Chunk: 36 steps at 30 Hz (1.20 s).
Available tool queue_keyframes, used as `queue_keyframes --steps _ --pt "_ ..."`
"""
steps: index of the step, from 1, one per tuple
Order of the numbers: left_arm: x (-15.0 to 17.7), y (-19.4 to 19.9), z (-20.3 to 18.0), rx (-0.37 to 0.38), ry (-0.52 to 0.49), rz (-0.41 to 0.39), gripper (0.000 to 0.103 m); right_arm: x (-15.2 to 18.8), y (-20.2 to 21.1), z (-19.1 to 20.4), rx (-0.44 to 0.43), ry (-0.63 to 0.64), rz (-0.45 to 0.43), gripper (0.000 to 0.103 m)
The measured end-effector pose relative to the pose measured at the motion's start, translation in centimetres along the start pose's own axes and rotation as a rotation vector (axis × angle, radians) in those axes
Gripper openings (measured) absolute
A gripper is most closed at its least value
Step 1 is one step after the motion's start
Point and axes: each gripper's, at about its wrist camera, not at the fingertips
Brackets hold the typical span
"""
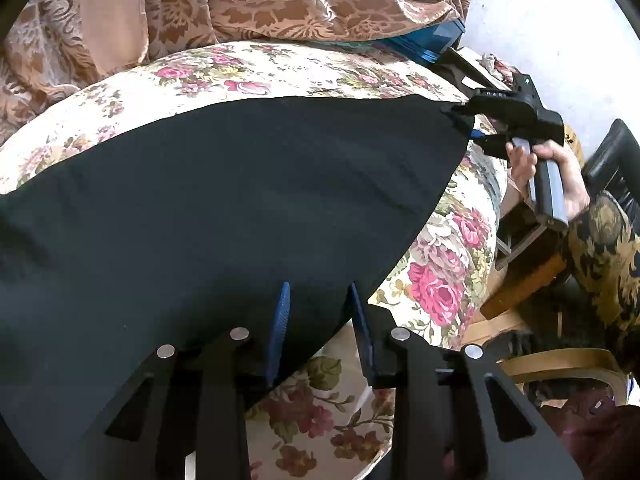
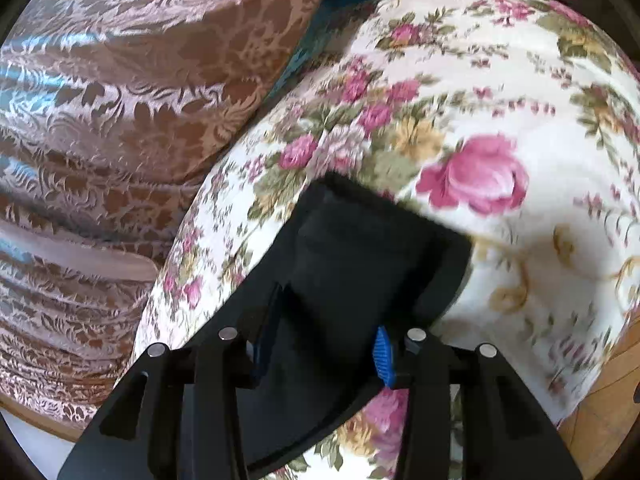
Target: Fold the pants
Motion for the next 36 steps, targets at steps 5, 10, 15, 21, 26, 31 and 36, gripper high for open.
queue_keyframes --steps 5,10,15,21,26,31,36 --pt "0.0 0.2 -0.4 -0.016 -0.014 -0.014 0.007 -1.3 -0.5 -0.1 0.051 0.024 -0.008 0.015" --pt "-0.6 2.0 0.0 0.005 0.015 -0.081 0.004 -2.2 2.3 2.9 -0.056 0.139 -0.082 0.011" --pt "-0.8 2.1 -0.2 0.032 -0.007 -0.066 0.004 -3.2 1.1 1.6 -0.011 0.123 -0.046 0.011" --pt "-0.1 0.6 -0.3 0.056 -0.011 -0.011 0.004 -1.8 -1.8 -3.4 0.028 0.004 0.028 0.011" --pt "-0.3 1.0 0.1 0.088 -0.002 -0.022 0.004 -2.0 -1.0 -3.4 -0.003 -0.01 0.03 0.018" --pt "-0.3 1.6 0.4 0.109 0.005 -0.041 0.004 -1.9 0.8 -2.1 0.009 0.023 -0.008 0.014" --pt "-0.1 1.5 0.4 0.117 -0.008 -0.027 0.004 -1.4 0.9 -2.2 0.054 0.053 0.003 0.014"
Point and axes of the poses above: each gripper's, at about its wrist camera, not at the fingertips, and y roughly against the way its jaws point, z to its left, x to its underside, and after that the axes turned 5 degrees about z, right-handed
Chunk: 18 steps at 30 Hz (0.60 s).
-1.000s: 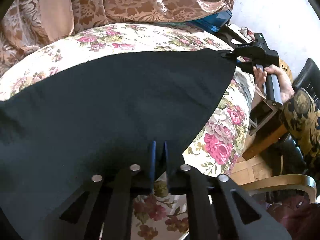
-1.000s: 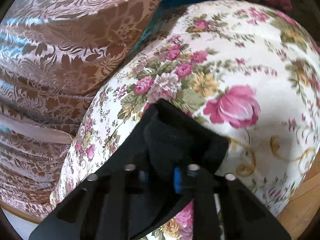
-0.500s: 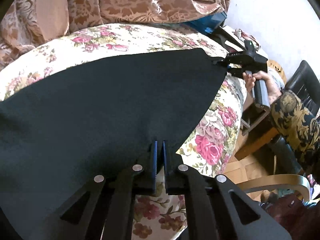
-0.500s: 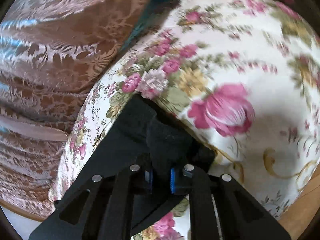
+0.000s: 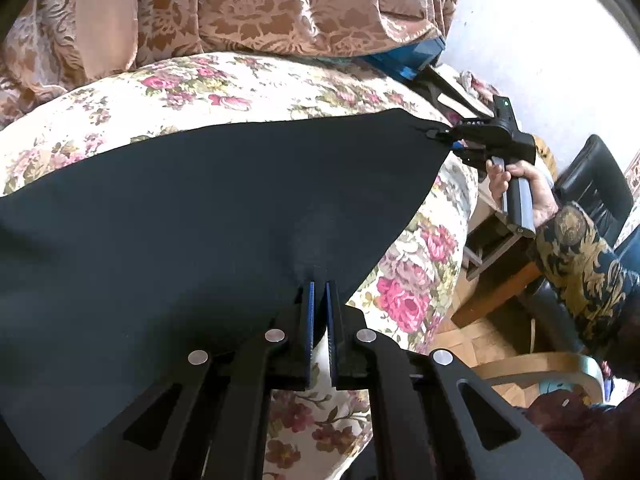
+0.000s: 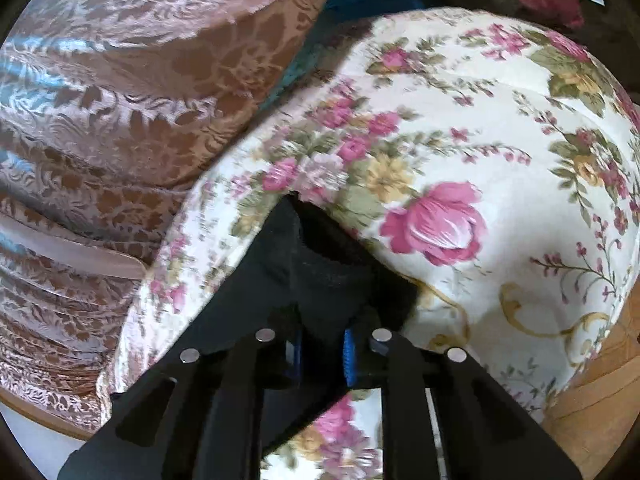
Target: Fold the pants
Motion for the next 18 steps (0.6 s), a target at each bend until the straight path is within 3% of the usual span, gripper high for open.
queue_keyframes --steps 6,10,13,14,16,18 --pt "0.4 -0.8 1.0 0.032 0.071 0.025 0.008 0.0 -0.5 -2.3 -0.055 -0.085 0.027 0.029" --pt "0.9 0.8 1.5 0.069 0.092 0.0 0.008 0.0 2.0 -1.8 -0.006 -0.079 -0.04 0.055" --pt "1.8 2.8 2.7 0.077 0.137 -0.04 0.018 0.2 4.2 -0.9 0.028 -0.047 -0.082 0.053" --pt "2.2 3.4 3.1 0.073 0.152 -0.053 0.018 0.5 4.6 -0.3 0.025 -0.022 -0.084 0.048" --pt "2.9 4.3 3.9 0.06 0.176 -0.075 0.018 1.5 4.9 2.0 -0.008 0.061 -0.054 0.041" --pt "3.7 5.3 5.0 0.044 0.216 -0.099 0.018 3.0 4.3 4.5 -0.045 0.148 -0.006 0.041"
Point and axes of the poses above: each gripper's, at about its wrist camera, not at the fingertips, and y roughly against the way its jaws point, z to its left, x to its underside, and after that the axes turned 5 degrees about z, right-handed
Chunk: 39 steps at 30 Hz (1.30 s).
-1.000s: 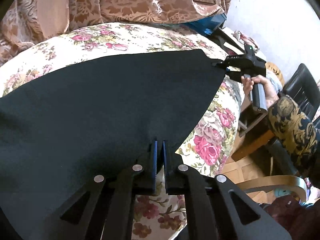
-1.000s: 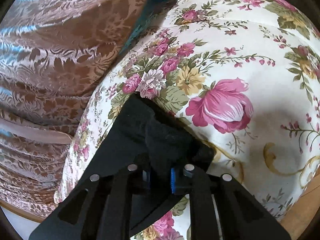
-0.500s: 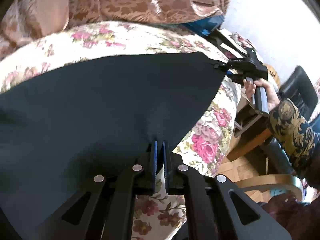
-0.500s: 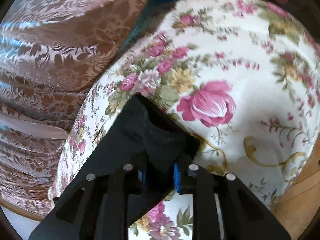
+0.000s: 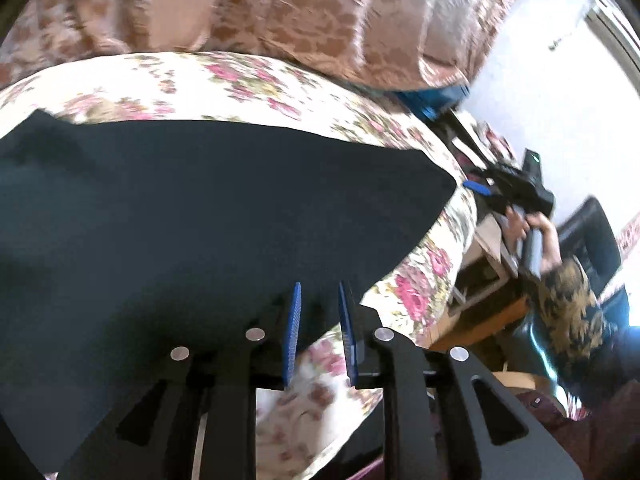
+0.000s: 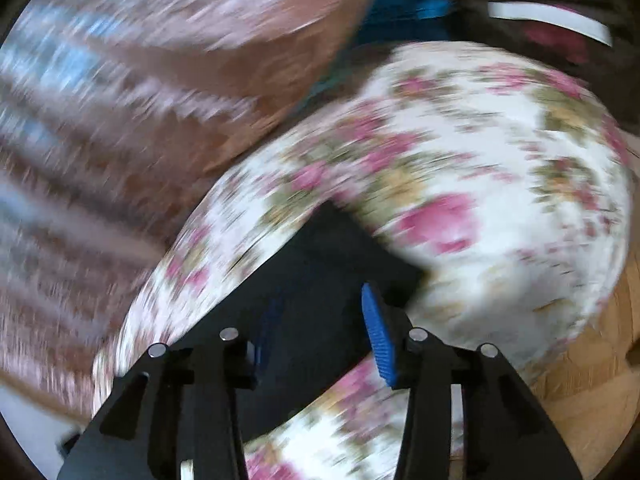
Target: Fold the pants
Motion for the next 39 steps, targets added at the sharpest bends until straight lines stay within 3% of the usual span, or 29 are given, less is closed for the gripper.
queue_keyframes --steps 6,9,12,15,19,22,23,26,31,34,35,39 --pt "1.7 1.7 2.9 -0.103 0.087 -0.02 0.018 6.2 -5.9 10.4 -0.163 0.279 0.242 0.041" --pt "2.6 2.3 3.9 -0.115 0.121 -0.027 0.018 9.2 -8.6 14.2 -0.204 0.38 0.333 0.04" --pt "3.4 2.5 4.8 -0.127 0.155 -0.039 0.018 12.3 -11.0 17.0 -0.196 0.497 0.422 0.034" --pt "4.0 3.1 5.4 -0.121 0.181 -0.06 0.018 14.9 -12.6 17.3 -0.107 0.626 0.506 0.029" --pt "4.3 4.3 5.9 -0.126 0.209 -0.101 0.018 14.9 -11.8 17.0 -0.081 0.68 0.515 0.025" --pt "4.1 6.0 6.6 -0.172 0.246 -0.153 0.018 14.1 -11.3 18.1 -0.085 0.687 0.498 0.033" --pt "4.1 6.8 7.0 -0.2 0.259 -0.173 0.018 13.6 -11.2 18.8 -0.106 0.683 0.484 0.038" --pt "4.0 8.7 8.0 -0.267 0.281 -0.222 0.018 12.5 -11.5 21.9 -0.219 0.671 0.475 0.038" --pt "3.9 10.7 9.6 -0.338 0.299 -0.256 0.018 12.0 -15.2 29.4 -0.418 0.683 0.538 0.04" --pt "4.1 10.8 10.1 -0.36 0.293 -0.249 0.018 12.0 -18.5 33.7 -0.511 0.671 0.596 0.055" --pt "4.1 10.8 10.3 -0.359 0.292 -0.245 0.018 12.0 -19.7 35.0 -0.535 0.667 0.618 0.06" --pt "4.9 10.5 11.1 -0.37 0.295 -0.223 0.018 12.3 -24.8 40.3 -0.525 0.683 0.671 0.061"
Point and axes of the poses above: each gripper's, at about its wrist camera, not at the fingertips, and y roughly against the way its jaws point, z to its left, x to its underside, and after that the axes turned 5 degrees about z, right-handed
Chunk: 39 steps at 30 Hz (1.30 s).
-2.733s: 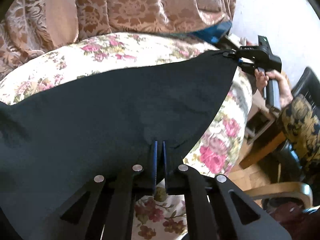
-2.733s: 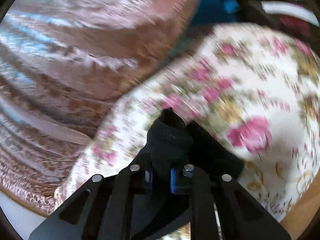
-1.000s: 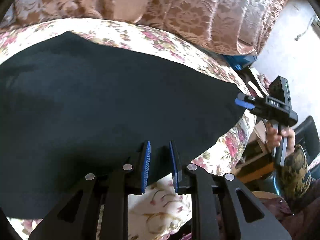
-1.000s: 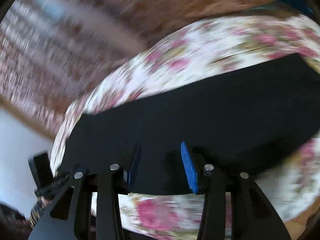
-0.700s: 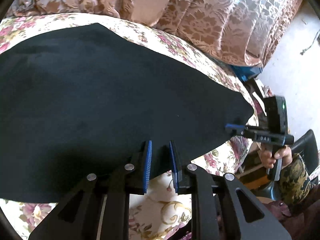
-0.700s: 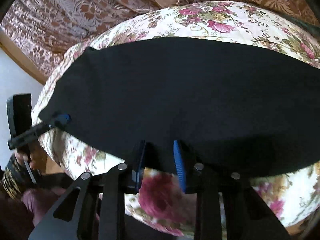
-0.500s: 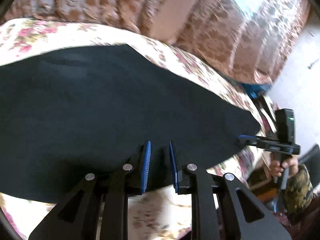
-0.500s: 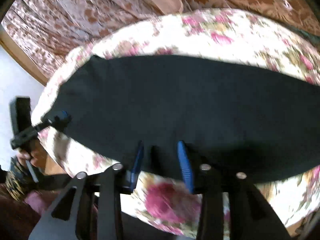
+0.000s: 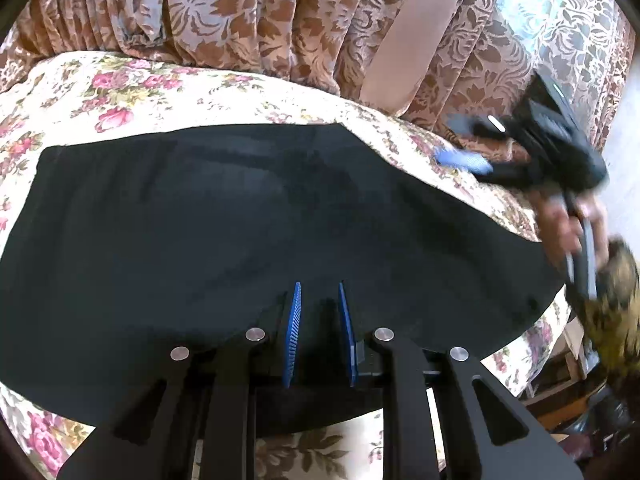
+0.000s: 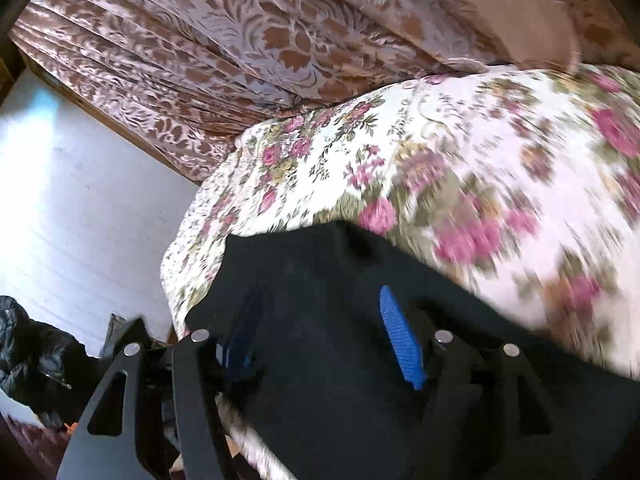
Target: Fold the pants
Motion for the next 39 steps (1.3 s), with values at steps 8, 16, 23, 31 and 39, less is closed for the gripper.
queue_keyframes --steps 8,16,23,31,39 --pt "0.5 -1.0 1.0 0.031 0.029 0.018 0.018 -3.0 -6.7 -0.9 0.02 0.099 0.215 0.061" --pt "0.6 -1.1 1.4 0.05 0.052 0.022 0.018 -3.6 -8.1 -0.2 -0.076 0.191 0.254 0.062" --pt "0.6 -1.2 1.5 0.044 0.081 0.027 0.018 -4.8 -8.2 0.1 -0.032 0.191 0.161 0.006" --pt "-0.6 -2.6 1.9 0.011 0.146 0.054 0.018 -5.0 -12.0 -2.4 0.191 0.151 0.16 0.004" --pt "-0.7 1.1 4.0 -0.044 0.194 -0.007 0.018 -4.0 -8.5 -1.3 0.138 0.105 0.085 0.041"
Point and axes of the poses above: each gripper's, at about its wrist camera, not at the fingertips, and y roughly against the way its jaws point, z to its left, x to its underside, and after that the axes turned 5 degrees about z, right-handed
